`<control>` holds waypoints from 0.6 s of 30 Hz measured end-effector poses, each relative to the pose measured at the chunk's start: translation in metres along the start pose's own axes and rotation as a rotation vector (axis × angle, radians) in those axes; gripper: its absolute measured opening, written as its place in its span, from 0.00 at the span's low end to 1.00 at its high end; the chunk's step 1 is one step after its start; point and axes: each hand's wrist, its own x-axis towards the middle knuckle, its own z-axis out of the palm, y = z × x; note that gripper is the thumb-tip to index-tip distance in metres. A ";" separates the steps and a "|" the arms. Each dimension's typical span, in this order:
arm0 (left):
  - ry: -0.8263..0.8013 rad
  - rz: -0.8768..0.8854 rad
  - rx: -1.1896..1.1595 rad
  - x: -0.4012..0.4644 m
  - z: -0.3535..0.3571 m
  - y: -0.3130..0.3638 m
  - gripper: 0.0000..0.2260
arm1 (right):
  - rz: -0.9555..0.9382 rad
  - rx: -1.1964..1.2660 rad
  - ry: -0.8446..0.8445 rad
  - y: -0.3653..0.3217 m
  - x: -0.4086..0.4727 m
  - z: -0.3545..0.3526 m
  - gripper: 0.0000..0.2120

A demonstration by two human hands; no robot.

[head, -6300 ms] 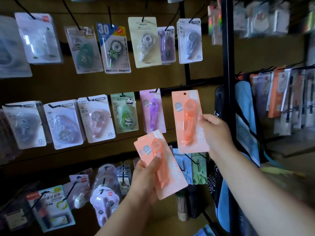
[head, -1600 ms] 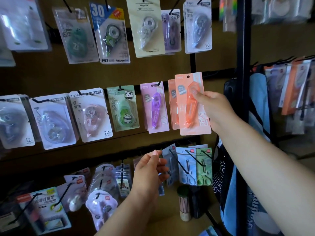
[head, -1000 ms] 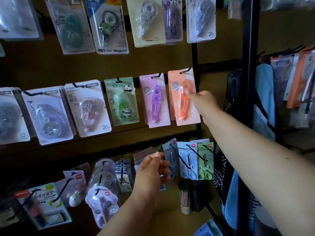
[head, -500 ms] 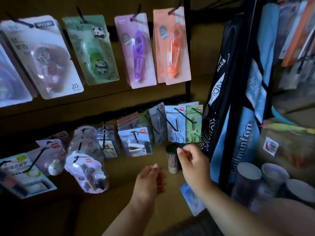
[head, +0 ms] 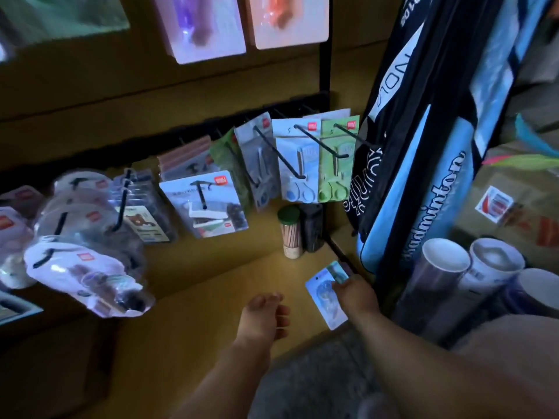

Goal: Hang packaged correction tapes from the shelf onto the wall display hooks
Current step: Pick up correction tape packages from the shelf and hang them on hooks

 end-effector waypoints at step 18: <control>0.002 -0.236 0.052 0.084 0.013 -0.058 0.06 | 0.250 -0.276 -0.151 0.064 0.071 0.057 0.21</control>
